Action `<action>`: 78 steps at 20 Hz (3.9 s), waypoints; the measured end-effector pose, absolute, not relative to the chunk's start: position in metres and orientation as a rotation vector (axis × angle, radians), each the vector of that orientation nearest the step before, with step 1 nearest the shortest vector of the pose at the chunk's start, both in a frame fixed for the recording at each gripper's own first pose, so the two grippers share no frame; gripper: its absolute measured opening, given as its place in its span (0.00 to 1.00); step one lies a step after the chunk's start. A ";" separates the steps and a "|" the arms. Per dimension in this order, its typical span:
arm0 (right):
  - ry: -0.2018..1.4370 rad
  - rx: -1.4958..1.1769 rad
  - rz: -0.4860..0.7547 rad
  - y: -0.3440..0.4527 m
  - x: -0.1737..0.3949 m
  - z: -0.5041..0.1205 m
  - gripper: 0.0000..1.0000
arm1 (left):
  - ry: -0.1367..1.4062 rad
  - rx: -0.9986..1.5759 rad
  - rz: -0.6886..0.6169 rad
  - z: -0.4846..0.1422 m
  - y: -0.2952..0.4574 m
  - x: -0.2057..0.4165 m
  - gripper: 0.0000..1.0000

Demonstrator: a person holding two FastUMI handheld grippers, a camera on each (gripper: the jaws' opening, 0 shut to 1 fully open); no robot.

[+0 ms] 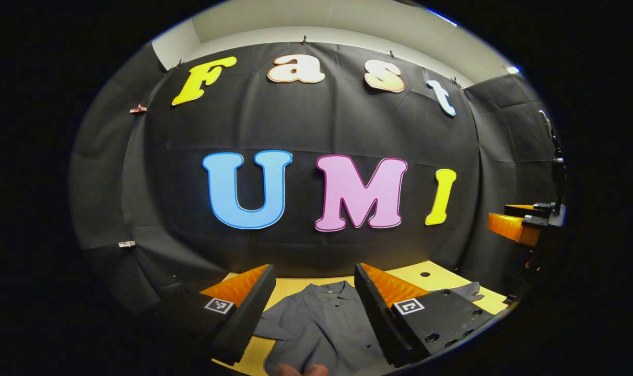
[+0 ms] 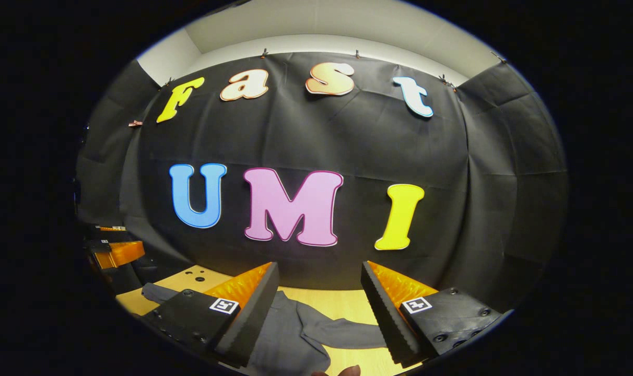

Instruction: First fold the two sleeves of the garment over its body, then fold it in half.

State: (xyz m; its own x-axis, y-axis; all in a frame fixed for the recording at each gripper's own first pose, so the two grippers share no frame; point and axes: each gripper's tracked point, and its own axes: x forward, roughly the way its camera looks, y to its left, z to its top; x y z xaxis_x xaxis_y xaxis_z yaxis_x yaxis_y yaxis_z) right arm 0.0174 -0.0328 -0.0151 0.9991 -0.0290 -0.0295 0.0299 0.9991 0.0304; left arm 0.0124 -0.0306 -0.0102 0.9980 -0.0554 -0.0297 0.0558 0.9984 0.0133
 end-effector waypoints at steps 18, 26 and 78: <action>0.441 -0.001 -0.248 -0.249 0.092 -0.301 0.98 | 0.137 0.020 -0.072 -0.051 -0.119 0.043 0.96; 0.606 0.052 -0.295 -0.295 0.116 -0.416 0.98 | 0.208 0.042 -0.056 -0.073 -0.149 0.054 0.96; 0.264 0.018 -0.122 0.007 0.097 -0.172 0.08 | 0.122 -0.011 0.003 -0.094 0.110 0.013 0.96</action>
